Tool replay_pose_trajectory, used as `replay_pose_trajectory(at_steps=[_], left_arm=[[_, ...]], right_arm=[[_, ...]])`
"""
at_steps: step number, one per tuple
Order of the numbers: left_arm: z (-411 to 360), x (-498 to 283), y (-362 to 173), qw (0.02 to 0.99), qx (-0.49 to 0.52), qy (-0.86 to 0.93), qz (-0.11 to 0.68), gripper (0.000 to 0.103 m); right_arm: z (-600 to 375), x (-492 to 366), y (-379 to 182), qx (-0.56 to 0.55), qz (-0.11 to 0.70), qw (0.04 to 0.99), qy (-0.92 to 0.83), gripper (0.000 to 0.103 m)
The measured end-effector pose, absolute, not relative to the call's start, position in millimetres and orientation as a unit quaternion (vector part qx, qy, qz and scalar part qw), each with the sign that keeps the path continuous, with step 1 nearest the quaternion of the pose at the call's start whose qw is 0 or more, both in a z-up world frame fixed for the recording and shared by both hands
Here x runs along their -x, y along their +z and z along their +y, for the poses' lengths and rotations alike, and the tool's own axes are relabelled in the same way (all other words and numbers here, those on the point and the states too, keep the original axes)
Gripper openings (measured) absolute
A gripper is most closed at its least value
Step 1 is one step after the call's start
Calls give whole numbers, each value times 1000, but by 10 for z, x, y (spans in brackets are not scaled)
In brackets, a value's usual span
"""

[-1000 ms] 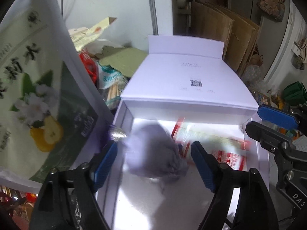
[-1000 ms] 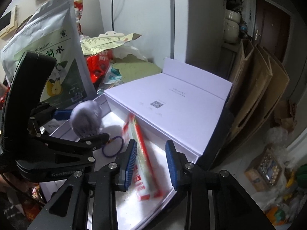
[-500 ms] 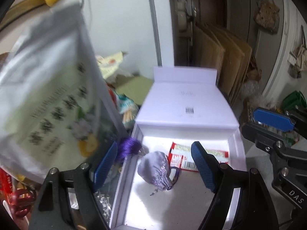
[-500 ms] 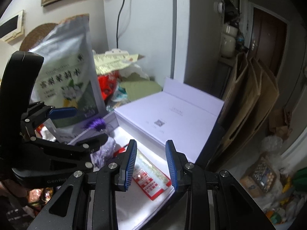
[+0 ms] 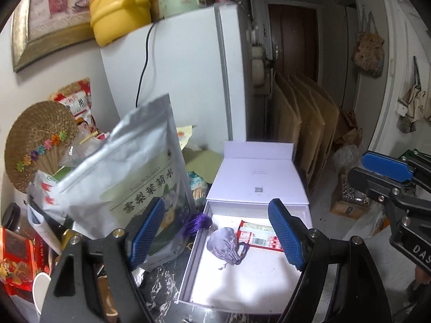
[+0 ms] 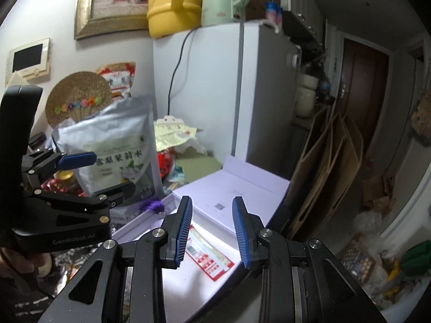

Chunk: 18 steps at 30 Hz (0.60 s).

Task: Organize soft objects
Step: 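Open both tools to drop the pouch and stick candy into the box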

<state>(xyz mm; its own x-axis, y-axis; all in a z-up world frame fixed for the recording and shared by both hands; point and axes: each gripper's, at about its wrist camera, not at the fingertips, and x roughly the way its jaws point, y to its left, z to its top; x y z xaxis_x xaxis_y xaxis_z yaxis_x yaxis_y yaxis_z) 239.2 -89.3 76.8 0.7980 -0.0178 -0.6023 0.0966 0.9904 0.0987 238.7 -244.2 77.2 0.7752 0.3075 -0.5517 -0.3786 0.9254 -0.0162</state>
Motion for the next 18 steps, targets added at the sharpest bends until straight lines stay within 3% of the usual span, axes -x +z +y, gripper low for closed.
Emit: replay_pose_trajectory(at_steps=[3, 8, 11, 15, 18], left_arm=[[-874, -2194, 876, 951, -58, -36, 302, 79], [-844, -1861, 1014, 961, -64, -35, 268, 79], [-807, -1654, 1078, 964, -60, -36, 255, 79], [-759, -1401, 1135, 968, -60, -30, 242, 80], [-711, -1196, 1150, 970, -60, -24, 236, 88]], right_arm=[[-2441, -2231, 879, 62, 271, 943, 184, 39], [-2431, -1909, 1027, 66, 243, 951, 179, 39], [-2432, -1714, 1108, 63, 229, 955, 180, 57], [-2385, -1465, 1175, 73, 209, 959, 176, 64], [-2341, -1292, 1190, 78, 203, 960, 175, 76]])
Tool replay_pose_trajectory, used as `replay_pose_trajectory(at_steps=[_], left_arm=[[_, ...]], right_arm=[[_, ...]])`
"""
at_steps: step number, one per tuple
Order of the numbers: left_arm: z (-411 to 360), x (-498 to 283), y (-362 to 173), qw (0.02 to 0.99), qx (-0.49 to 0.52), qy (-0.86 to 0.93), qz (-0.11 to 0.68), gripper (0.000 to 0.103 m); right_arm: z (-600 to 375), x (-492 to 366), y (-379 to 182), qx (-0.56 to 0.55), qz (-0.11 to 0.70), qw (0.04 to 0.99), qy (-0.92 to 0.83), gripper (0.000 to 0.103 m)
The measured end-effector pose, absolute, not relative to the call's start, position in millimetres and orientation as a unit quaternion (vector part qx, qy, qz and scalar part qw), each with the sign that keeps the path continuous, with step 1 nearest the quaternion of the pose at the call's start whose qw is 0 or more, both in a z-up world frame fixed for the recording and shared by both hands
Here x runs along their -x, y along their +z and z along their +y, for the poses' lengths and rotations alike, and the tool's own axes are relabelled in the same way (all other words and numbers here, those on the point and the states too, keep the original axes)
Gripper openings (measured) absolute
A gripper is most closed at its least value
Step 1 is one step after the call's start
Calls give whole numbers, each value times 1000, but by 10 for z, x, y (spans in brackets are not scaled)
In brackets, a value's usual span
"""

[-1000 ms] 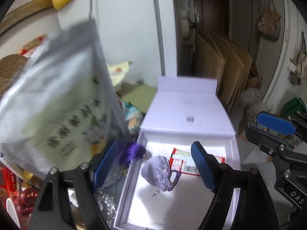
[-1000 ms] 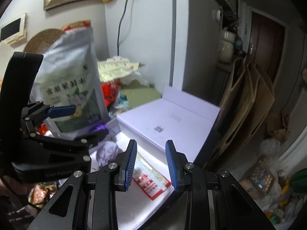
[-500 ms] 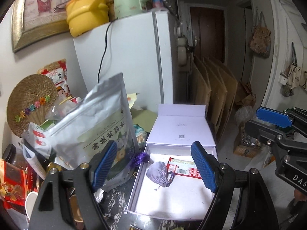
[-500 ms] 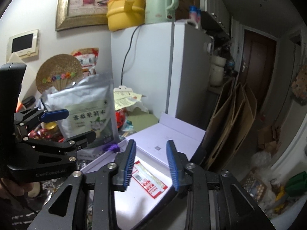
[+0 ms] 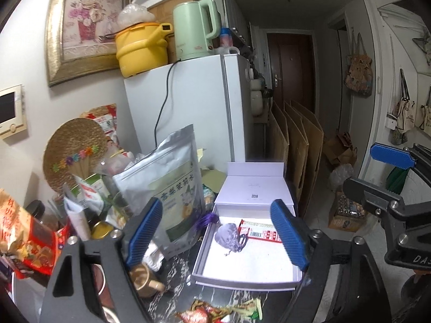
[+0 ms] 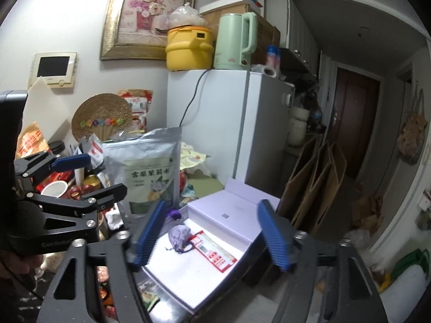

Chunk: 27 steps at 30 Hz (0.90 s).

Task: Organize soft objects
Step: 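Open both tools to drop the pouch and stick candy into the box, then move both tools back toward the candies on the counter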

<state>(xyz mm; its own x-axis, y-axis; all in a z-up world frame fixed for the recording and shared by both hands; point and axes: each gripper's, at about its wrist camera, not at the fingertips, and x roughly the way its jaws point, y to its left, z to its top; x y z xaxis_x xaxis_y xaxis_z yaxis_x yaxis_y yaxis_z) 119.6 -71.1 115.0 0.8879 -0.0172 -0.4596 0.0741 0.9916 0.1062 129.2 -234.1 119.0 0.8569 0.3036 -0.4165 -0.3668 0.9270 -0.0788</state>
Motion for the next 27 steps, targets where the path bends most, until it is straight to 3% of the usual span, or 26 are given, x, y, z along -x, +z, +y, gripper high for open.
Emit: replay_pose_trajectory(at_steps=[1, 3, 27], left_arm=[[-695, -1124, 1152, 971, -60, -23, 232, 95], [-663, -969, 1150, 973, -61, -16, 220, 100], [-453, -122, 648, 968, -22, -16, 250, 100]], right_arm=[[-2333, -1246, 1189, 79, 201, 961, 176, 76], [-2311, -1144, 1168, 80, 200, 960, 177, 79], [-2209, -389, 548, 52, 246, 948, 196, 83]])
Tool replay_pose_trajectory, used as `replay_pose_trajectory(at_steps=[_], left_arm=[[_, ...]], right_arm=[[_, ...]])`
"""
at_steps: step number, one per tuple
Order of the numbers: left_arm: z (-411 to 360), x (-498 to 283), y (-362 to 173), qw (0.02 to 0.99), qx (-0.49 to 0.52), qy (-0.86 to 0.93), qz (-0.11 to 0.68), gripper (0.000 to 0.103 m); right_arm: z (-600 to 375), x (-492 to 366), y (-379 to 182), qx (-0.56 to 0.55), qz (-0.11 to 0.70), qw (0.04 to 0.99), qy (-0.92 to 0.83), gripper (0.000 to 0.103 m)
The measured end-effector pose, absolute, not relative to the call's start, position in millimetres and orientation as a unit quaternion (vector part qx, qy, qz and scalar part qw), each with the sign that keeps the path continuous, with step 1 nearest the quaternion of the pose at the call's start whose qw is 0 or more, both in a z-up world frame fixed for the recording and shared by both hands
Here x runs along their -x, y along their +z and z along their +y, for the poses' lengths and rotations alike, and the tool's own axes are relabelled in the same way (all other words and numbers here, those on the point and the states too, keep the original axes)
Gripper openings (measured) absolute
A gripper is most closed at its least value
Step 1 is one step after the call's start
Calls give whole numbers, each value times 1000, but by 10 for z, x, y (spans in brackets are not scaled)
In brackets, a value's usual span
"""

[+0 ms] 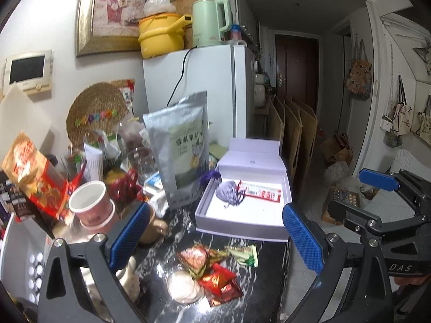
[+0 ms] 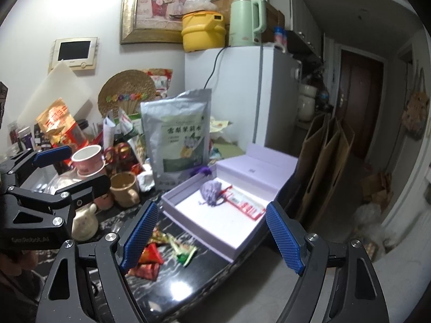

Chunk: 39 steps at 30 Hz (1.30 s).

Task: Organize soft objects
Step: 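Move both tools back toward the candies on the counter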

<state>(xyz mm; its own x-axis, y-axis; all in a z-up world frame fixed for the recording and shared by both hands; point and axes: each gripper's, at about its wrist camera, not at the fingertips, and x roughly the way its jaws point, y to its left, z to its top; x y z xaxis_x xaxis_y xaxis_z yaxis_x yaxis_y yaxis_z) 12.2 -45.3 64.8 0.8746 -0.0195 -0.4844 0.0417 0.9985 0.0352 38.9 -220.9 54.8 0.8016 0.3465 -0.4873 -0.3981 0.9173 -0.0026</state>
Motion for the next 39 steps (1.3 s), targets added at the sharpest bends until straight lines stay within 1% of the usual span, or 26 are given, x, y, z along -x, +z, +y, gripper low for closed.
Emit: replay_pose_trajectory(at_steps=[8, 21, 33, 39], left_arm=[[-358, 7, 358, 961, 1, -5, 277, 100], [-149, 47, -124, 944, 39, 4, 326, 100], [4, -120, -678, 921, 67, 23, 383, 100], [98, -247, -950, 910, 65, 52, 406, 100]], right_arm=[[-2128, -241, 247, 49, 265, 938, 218, 83], [-2028, -224, -265, 25, 318, 913, 253, 83], [-1981, -415, -695, 24, 367, 895, 250, 83], [-1972, -548, -895, 22, 395, 884, 248, 83]])
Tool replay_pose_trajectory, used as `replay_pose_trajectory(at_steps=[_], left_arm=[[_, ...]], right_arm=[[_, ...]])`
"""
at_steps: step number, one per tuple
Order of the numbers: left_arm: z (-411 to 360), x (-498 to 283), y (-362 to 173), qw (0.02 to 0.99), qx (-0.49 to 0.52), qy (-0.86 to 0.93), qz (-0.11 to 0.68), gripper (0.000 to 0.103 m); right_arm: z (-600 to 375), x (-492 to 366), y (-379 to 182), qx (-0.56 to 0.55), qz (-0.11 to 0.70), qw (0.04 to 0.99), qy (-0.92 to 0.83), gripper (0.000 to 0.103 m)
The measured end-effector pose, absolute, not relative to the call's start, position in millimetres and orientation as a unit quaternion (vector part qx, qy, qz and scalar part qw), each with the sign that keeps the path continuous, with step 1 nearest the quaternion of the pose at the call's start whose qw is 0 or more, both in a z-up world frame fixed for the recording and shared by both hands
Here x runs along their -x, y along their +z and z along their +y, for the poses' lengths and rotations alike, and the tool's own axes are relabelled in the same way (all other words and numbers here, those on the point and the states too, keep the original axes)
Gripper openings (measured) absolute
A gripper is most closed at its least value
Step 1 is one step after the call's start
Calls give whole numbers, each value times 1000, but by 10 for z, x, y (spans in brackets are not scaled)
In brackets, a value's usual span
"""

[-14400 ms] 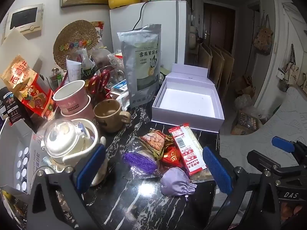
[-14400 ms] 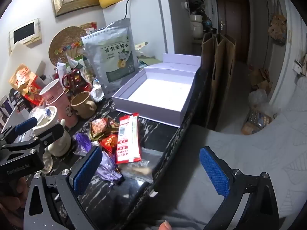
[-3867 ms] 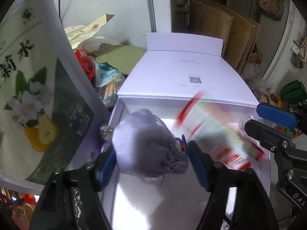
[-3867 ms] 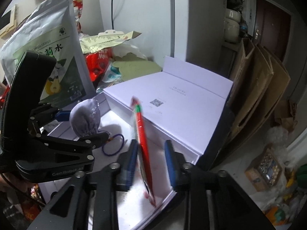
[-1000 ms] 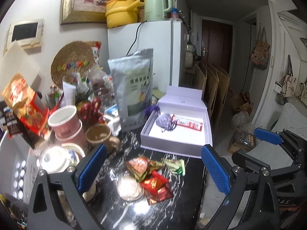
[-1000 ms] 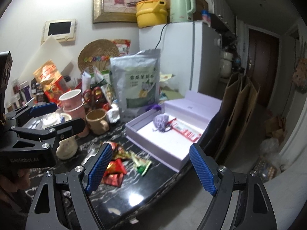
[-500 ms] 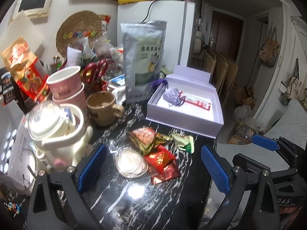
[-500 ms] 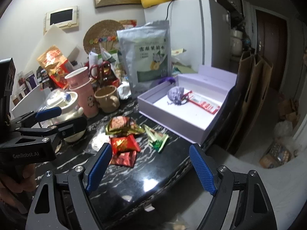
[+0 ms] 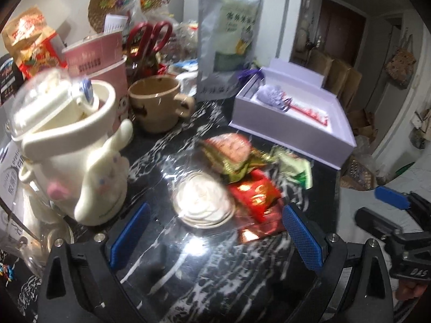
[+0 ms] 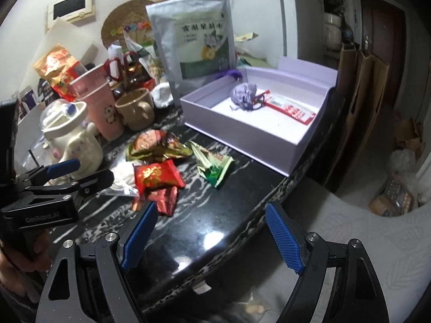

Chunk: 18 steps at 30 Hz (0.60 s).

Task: Organize soft objects
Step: 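Move both tools back toward the candies on the counter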

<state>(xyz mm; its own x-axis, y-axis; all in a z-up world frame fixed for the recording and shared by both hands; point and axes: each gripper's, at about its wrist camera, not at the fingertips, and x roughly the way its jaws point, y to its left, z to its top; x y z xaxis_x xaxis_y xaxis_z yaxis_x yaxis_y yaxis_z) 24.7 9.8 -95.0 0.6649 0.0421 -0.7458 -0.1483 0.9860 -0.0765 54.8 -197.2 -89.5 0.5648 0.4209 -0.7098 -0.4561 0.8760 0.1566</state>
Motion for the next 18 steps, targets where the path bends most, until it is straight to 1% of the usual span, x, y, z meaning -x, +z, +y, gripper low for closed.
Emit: replay_pose_trajectory(at_steps=[11, 15, 18], left_arm=[[214, -518, -1262, 888, 59, 89, 447, 99], [254, -592, -1377, 879, 53, 94, 465, 94], [262, -654, -1426, 873, 61, 90, 475, 94]], right_arm=[[-1945, -795, -1051, 25, 416, 875, 246, 83], [-1947, -872, -1088, 22, 422, 872, 247, 83], [-1946, -920, -1115, 18, 427, 870, 247, 83]])
